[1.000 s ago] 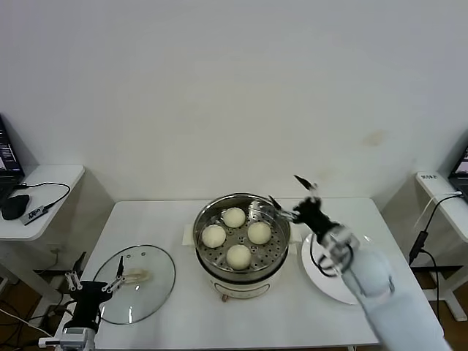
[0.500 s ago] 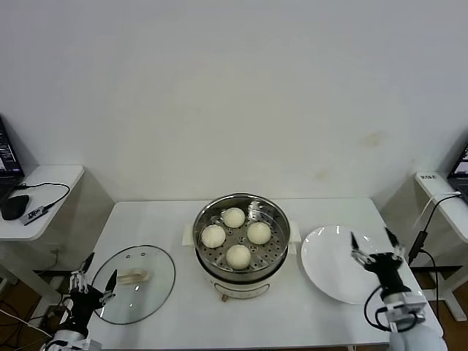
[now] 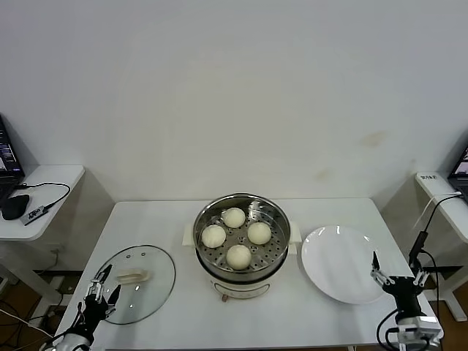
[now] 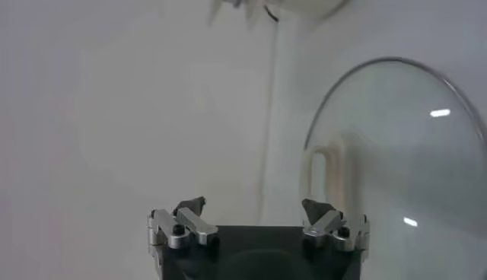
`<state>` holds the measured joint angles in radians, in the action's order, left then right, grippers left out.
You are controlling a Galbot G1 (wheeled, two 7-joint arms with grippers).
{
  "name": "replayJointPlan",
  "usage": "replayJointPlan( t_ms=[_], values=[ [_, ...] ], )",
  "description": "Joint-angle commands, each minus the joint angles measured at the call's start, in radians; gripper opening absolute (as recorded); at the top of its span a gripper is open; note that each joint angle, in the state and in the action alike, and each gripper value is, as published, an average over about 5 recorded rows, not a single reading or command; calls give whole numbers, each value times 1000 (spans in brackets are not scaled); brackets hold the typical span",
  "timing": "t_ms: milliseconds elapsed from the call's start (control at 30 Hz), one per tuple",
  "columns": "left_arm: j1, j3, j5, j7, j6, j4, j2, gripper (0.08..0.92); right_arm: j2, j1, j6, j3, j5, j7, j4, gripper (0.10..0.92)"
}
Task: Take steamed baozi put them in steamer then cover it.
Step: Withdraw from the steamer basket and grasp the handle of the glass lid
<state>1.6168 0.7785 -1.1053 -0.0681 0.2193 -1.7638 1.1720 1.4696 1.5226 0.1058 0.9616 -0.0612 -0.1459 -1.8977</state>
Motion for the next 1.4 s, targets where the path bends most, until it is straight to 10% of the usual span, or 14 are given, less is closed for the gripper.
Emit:
replayJointPlan(
  t_ms=[33, 1400],
  values=[
    [-52, -46, -100, 11, 4, 50, -2, 823, 51, 41, 16, 45, 50, 9, -7, 823],
    [-314, -131, -35, 5, -29, 293, -21, 798, 93, 89, 39, 29, 130, -10, -11, 823]
  ],
)
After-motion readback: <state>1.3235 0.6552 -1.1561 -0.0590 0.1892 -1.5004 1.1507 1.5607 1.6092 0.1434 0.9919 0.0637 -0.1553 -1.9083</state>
